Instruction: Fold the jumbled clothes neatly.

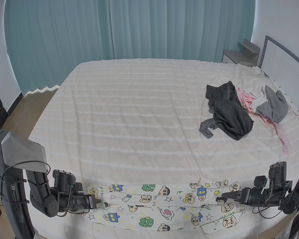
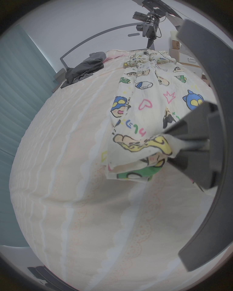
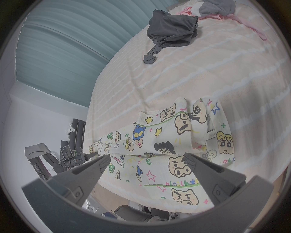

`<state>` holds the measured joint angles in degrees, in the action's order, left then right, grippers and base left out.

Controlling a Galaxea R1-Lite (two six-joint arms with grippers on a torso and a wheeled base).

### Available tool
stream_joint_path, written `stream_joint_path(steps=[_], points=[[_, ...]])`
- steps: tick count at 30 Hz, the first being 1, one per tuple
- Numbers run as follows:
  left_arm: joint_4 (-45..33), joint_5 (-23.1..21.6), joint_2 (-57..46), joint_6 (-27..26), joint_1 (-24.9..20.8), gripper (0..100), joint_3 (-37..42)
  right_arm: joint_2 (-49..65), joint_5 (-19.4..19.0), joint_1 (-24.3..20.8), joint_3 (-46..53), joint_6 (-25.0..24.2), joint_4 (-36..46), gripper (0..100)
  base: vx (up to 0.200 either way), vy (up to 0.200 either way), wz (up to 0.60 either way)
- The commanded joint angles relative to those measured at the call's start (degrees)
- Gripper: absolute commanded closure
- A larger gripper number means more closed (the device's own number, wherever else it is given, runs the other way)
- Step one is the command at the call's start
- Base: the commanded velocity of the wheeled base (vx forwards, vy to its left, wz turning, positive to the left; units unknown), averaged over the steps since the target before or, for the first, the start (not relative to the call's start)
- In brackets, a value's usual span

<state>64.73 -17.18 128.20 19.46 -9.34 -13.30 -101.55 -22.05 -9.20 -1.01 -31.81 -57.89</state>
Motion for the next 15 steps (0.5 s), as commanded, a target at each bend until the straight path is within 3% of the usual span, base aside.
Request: stream_joint_path(steps=[1,12,15], points=[[0.04,0.04,-1.72,-0.12,0.46,100,0.91,-0.05,-0.01,-0.02,0.92,-0.01,-0.03,0,0.000,0.000,0.00],[-4.53,-0.75,-9.90,-1.97,5.12,100,2.40,-0.05,-0.01,0.15,0.92,-0.01,-0.03,0,0.000,0.000,0.00],[-8.83,-5.24,-14.91,-3.55,9.43,100,2.75,-0.05,-0.01,0.15,0.92,-0.01,-0.03,0,0.000,0.000,0.00]])
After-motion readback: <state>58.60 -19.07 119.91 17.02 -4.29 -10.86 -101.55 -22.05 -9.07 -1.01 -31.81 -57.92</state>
